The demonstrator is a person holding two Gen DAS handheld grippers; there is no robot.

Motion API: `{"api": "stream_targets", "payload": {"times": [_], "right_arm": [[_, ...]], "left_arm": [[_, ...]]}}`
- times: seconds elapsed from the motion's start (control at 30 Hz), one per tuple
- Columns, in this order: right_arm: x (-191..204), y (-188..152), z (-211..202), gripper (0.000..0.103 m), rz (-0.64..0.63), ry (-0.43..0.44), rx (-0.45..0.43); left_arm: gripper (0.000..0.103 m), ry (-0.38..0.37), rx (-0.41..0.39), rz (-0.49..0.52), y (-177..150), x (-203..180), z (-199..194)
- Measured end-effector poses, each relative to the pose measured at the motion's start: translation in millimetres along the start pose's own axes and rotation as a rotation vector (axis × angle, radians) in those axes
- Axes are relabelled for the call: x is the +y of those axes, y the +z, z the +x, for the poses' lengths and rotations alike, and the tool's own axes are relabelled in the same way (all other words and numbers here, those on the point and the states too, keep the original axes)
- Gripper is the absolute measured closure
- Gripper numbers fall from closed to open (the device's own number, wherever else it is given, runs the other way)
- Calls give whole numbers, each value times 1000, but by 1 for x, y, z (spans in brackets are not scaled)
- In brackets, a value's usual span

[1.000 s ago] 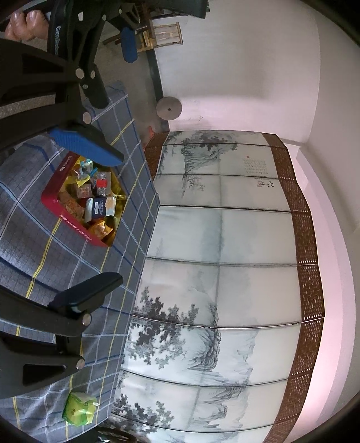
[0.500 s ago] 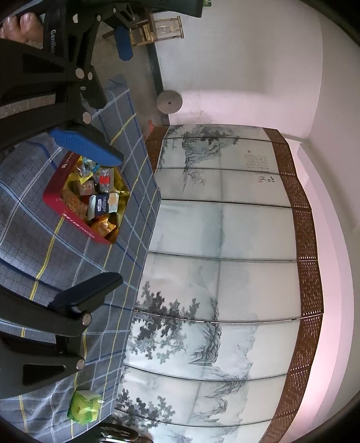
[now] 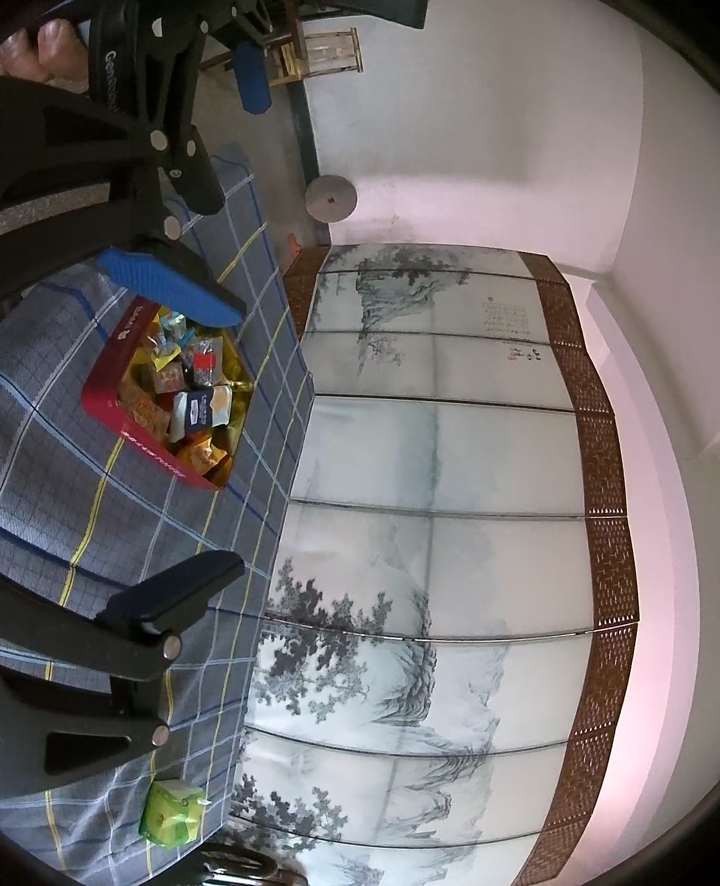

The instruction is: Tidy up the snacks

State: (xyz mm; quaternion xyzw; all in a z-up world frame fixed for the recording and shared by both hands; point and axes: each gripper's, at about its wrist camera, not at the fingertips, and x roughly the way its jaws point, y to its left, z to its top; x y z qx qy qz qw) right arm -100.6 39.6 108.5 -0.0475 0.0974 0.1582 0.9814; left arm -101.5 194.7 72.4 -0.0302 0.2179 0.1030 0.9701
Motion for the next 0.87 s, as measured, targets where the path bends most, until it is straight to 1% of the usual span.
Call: {"api": "stream_targets", "payload": {"times": [0.43, 0.53, 0.63, 0.67, 0.73, 0.8, 0.87], "right_arm": [[0, -1, 5, 17, 5, 15, 15], [-2, -2, 9, 17, 11, 24, 29], [-23, -4, 24, 17, 58, 44, 90], [-31, -5, 30, 17, 70, 37, 110], [-57, -10, 46, 17, 94, 12, 165], [-93, -21, 67, 17, 123, -17, 254], [-130, -40, 93, 17, 129, -53, 375]], "left_arm": [[0, 8, 18, 24, -4, -5, 3], [0, 39, 4, 33, -3, -6, 7], [0, 76, 1, 43, 2, -7, 12], [0, 84, 2, 39, 3, -7, 13], [0, 76, 21, 35, 8, -5, 18], [0, 89, 49, 36, 11, -6, 24], [0, 98, 87, 51, 14, -9, 33]]}}
